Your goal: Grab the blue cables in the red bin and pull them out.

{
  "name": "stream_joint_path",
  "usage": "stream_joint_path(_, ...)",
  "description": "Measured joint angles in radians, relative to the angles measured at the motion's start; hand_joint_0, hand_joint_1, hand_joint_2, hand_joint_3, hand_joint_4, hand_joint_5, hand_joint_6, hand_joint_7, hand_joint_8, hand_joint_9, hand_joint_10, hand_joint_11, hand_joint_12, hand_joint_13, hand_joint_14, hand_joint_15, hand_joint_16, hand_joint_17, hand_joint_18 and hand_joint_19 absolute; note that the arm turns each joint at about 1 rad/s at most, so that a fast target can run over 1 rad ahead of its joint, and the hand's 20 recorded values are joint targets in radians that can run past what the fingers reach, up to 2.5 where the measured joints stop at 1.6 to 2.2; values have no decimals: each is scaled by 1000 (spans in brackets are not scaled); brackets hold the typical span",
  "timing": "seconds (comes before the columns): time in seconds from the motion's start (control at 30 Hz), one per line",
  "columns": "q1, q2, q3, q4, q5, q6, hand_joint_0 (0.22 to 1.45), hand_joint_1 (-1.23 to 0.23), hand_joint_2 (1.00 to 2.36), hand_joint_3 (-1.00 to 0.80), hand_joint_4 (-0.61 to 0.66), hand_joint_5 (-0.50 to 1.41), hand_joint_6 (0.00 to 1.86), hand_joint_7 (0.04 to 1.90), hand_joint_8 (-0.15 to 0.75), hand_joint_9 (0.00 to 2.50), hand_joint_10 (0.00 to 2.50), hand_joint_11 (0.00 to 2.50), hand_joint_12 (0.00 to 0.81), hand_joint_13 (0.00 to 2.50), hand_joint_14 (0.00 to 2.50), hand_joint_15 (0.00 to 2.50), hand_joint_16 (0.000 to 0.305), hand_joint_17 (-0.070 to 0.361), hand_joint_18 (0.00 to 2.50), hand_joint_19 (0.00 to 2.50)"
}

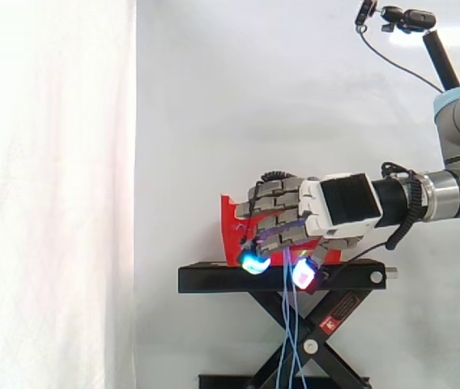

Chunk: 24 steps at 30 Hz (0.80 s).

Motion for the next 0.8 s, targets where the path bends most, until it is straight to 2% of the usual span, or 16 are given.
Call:
stream_joint_path(0.3, -5, 0, -3, -9, -2, 0, 763, -1027, 1000, -1000, -71, 741, 373, 707, 238, 810, 23, 645, 333, 469, 8, 205, 46, 104, 375, 301)
stream_joint_path(0.33, -5, 0, -5, -7, -2, 0, 765, -1026, 1000, -1000, -77, 777, 333, 721, 234, 813, 23, 644, 332, 475, 8, 207, 46, 104, 381, 311)
stream_joint_path(0.37, -5, 0, -6, -4, -2, 0, 766, -1024, 1000, -1000, -87, 839, 217, 775, 230, 834, 23, 643, 330, 482, 8, 210, 46, 103, 387, 312)
stream_joint_path(0.47, -5, 0, -9, 3, -2, 0, 766, -1023, 1000, -1000, -77, 882, 116, 787, 226, 840, 22, 635, 328, 487, 10, 215, 46, 103, 391, 314)
stream_joint_path(0.5, -5, 0, -9, 5, -1, 0, 766, -1022, 1000, -1000, -75, 918, 10, 841, 225, 838, 20, 629, 328, 487, 9, 209, 45, 102, 391, 318)
stream_joint_path(0.8, -5, 0, -10, 32, -1, 0, 769, -1019, 1000, -1000, -81, 964, 7, 820, 219, 852, 20, 599, 320, 493, 10, 215, 45, 100, 394, 311)
